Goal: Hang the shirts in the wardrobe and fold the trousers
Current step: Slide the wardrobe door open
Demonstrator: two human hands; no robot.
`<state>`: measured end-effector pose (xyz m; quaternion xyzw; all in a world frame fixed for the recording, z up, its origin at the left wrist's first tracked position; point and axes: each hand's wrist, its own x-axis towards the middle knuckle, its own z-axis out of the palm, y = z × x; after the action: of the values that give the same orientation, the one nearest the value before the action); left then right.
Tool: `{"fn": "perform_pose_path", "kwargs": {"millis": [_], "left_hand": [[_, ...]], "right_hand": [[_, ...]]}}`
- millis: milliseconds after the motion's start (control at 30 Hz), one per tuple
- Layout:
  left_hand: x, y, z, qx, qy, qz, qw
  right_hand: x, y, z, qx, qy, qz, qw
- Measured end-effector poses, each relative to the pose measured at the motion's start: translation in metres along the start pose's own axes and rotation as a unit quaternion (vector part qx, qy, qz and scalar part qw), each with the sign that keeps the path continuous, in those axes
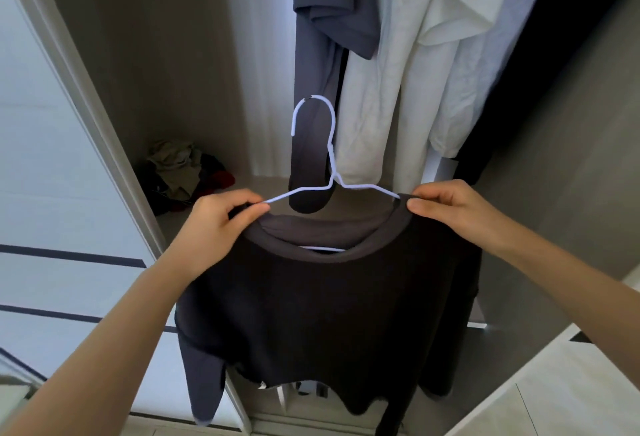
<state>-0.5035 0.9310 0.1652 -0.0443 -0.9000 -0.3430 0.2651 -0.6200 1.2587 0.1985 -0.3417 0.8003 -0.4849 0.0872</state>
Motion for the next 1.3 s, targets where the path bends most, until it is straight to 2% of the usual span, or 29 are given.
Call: {"fn": "perform_pose_path", "kwargs": {"millis": [167,400,600,767,867,967,1100,1200,1300], "left_hand": [[0.007,-0.008,-0.006,0.084,0.034,0.020,0.996],[0.014,-0.010,-0.021,0.083,0.052,0.025,0.995],[0.036,-0.012,-0.026,0.062,0.118,-0.048,0.990],[0.069,0.006,-0.041,0.002,0.181,-0.030,0.983],[0.096,0.022,-0.055,0.012,0.208,0.000,0.978],[0.126,0.040,-0.070,0.018,0.217,0.020,0.976],[0.166,0.061,-0.088,0.009,0.211,0.003,0.977],[0.195,0.070,-0.105,-0.040,0.186,-0.044,0.981],[0.217,0.082,-0.121,-0.070,0.175,-0.054,0.981]], "right_hand": [[0.003,0.004,-0.016,-0.086,-0.031,-0.010,0.996],[-0.002,0.004,-0.025,-0.109,-0.008,-0.029,0.994],[0.002,-0.016,-0.024,0.078,0.025,0.007,0.997],[0.005,-0.054,-0.030,0.181,0.072,0.020,0.981],[0.005,-0.086,-0.032,0.247,0.128,0.009,0.961],[0.006,-0.116,-0.034,0.311,0.190,0.001,0.931],[0.012,-0.160,-0.033,0.376,0.211,-0.016,0.902],[0.019,-0.192,-0.034,0.391,0.212,-0.036,0.895],[0.027,-0.225,-0.036,0.395,0.198,-0.060,0.895]]}}
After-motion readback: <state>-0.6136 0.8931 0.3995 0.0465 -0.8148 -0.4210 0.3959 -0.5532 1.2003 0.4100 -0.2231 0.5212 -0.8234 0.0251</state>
